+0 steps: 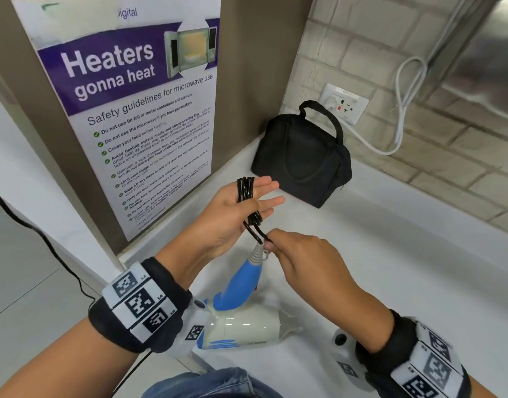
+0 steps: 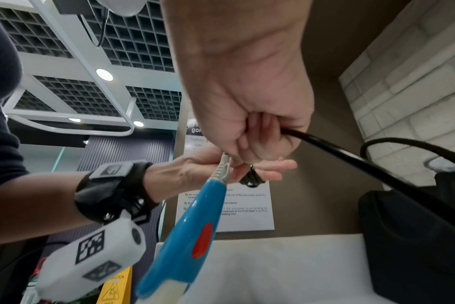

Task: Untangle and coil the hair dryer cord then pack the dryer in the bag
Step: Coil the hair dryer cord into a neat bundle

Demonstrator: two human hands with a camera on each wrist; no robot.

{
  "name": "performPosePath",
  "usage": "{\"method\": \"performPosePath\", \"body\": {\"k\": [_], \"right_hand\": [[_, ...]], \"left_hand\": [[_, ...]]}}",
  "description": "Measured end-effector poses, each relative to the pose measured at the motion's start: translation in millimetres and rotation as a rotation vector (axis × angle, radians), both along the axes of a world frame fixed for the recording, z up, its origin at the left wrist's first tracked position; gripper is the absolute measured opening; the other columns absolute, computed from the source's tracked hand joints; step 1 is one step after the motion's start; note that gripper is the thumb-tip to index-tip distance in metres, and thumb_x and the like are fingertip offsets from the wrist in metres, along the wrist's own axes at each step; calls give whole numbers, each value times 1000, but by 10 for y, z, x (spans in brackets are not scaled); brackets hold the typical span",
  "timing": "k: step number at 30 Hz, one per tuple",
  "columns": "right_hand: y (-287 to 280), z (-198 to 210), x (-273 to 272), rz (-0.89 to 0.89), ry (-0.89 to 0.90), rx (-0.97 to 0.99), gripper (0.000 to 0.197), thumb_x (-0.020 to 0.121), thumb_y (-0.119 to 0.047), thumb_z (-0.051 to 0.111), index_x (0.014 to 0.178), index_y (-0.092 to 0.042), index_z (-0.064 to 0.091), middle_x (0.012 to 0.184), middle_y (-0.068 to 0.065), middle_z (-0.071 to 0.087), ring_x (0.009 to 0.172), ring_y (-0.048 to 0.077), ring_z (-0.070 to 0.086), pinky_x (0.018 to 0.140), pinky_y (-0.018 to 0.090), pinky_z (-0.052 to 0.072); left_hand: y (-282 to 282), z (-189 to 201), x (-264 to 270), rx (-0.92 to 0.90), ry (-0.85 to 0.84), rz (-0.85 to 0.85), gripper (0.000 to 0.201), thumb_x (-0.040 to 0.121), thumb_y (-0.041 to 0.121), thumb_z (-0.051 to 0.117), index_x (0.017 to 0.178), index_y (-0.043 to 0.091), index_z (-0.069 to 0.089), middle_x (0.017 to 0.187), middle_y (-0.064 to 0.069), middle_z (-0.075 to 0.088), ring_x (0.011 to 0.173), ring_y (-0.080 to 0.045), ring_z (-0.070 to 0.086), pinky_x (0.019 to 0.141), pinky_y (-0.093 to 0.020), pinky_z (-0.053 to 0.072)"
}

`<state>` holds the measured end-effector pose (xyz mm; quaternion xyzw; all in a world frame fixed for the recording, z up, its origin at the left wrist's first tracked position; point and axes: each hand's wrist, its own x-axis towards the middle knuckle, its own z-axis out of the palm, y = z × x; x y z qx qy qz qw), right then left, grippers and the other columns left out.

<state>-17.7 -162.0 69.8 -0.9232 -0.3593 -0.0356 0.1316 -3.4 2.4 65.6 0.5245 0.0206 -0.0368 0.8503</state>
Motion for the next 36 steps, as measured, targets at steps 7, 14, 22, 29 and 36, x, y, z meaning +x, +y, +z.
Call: {"method": "performPosePath", "body": {"k": [7,14,22,29,36], "right_hand": [[21,321,144,13,-139,124,25,82,-24,48,94,-27,70,83,-10,72,65,12,65,48,15,30],[52,507,415,-31,-188,203,30,78,-26,36,78,-21,66,70,-12,52,63,18,57,49,22,32],[33,544,621,-35,-127,290,19,88,-11,55,79,-25,65,65,-20,47,67,6,49,55,29,41],[-193,559,336,82,7,155,19,82,-12,50,71,-26,55,61,-16,50,59,1,45,51,26,36],[-326,453,130,64,16,22,24,72,-12,34,72,-27,53,65,-14,54,64,6,44,46,16,27]], "left_hand": [[13,38,-35,136,-45,-139,32,97,-3,38,124,7,51,112,-3,68,95,-17,68,92,-34,52],[56,79,-139,83,-105,-366,29,95,6,39,116,11,58,110,-9,71,94,-27,70,91,-31,52],[88,19,-131,-5,-56,-304,27,98,10,38,119,4,54,113,-12,69,89,-25,71,98,-41,47],[180,-43,-22,-153,-25,-5,33,99,3,31,129,-7,40,123,-17,63,107,-36,64,99,-44,48],[253,5,8,-114,-36,57,31,98,3,35,128,-4,43,128,-16,60,108,-35,64,98,-40,49]]}}
